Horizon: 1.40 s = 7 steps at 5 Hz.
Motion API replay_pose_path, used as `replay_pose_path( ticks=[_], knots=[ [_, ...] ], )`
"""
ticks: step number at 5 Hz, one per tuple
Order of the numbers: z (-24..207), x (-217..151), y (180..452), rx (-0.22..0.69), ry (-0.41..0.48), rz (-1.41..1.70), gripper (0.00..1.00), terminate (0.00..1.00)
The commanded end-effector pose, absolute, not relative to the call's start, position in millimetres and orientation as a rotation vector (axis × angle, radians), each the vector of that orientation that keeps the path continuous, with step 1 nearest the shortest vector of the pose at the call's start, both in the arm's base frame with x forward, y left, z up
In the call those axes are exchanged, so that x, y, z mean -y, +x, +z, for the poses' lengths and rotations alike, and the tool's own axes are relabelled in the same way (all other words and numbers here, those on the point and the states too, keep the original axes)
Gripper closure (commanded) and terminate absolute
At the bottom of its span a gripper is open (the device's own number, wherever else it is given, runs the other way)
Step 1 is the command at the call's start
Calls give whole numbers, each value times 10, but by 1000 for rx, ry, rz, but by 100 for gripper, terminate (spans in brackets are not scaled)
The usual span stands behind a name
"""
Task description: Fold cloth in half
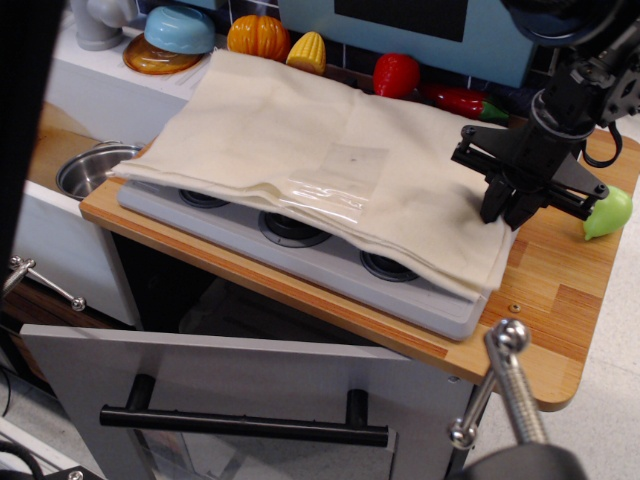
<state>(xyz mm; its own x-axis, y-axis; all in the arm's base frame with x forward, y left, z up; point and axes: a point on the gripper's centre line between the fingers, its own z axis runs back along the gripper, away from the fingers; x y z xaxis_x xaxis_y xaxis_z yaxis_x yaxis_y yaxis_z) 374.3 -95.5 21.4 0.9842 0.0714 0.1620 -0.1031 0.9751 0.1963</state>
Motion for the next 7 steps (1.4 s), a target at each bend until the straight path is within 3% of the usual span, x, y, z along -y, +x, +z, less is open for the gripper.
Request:
replay_pose_path(
  ticks=[1,3,4,6,7],
  knots=[
    [1101,402,3807,297,129,188,100,0],
    [1626,-259,3959,241,2,192,100,0],
    [1643,-660,3997,236,-13,144,100,0],
    [1485,-1375,3802,251,3,-40,100,0],
    [1277,-1711,3787,225,71,-68,100,0]
  ],
)
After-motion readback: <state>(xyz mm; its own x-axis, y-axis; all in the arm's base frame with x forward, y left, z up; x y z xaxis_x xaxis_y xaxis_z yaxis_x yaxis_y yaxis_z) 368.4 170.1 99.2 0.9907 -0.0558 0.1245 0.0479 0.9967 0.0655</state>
